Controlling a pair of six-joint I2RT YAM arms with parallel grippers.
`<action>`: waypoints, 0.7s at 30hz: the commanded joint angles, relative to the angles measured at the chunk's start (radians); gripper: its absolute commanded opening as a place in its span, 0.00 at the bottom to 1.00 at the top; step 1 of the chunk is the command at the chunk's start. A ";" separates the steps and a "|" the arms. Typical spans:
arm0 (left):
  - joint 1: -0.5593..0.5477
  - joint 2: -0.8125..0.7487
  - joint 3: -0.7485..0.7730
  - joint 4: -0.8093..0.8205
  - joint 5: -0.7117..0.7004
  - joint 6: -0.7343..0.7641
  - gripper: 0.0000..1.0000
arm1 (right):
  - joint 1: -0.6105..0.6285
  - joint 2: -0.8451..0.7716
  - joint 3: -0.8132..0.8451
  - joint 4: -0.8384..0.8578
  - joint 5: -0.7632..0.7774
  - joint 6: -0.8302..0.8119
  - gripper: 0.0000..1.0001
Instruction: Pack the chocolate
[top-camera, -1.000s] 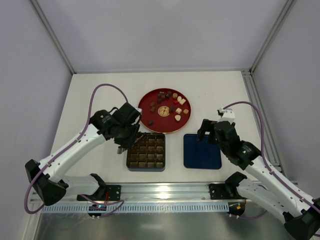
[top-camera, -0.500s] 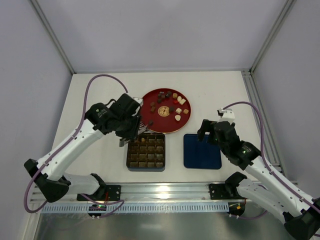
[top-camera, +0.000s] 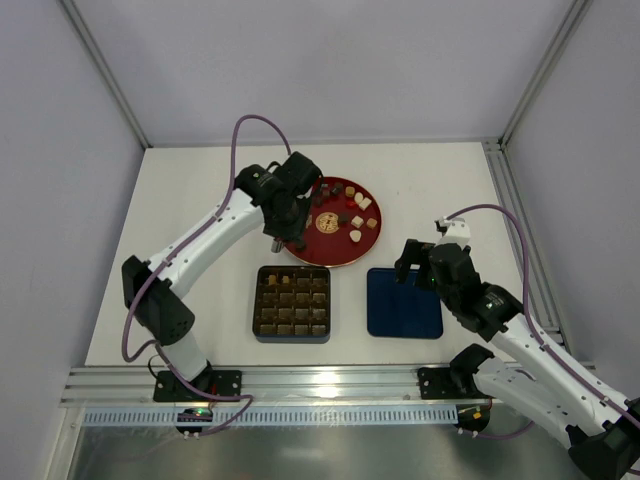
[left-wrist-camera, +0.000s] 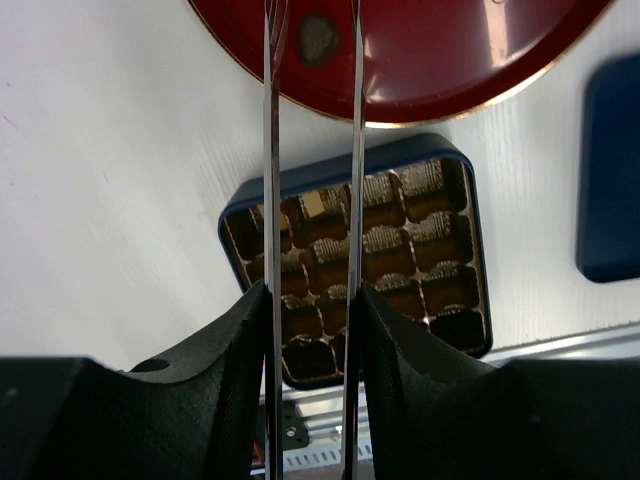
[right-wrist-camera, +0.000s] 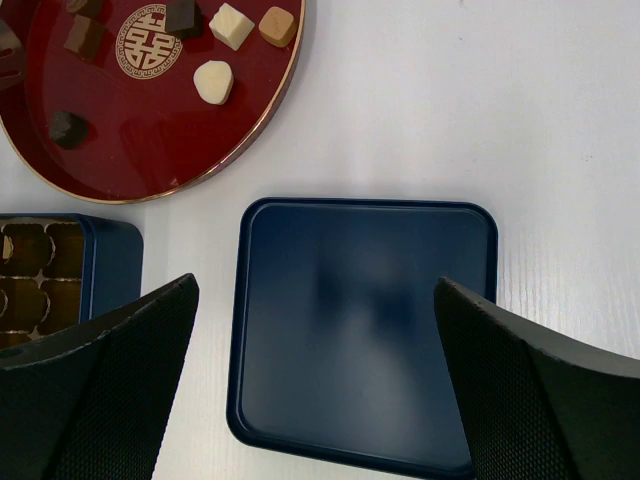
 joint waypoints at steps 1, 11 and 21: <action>0.043 0.049 0.073 0.048 -0.049 0.049 0.39 | 0.004 -0.020 -0.003 0.022 0.008 -0.007 1.00; 0.092 0.184 0.100 0.117 -0.025 0.086 0.37 | 0.004 -0.030 -0.001 0.016 0.005 -0.010 1.00; 0.098 0.206 0.103 0.147 0.015 0.093 0.37 | 0.003 -0.037 0.000 0.001 0.014 -0.011 1.00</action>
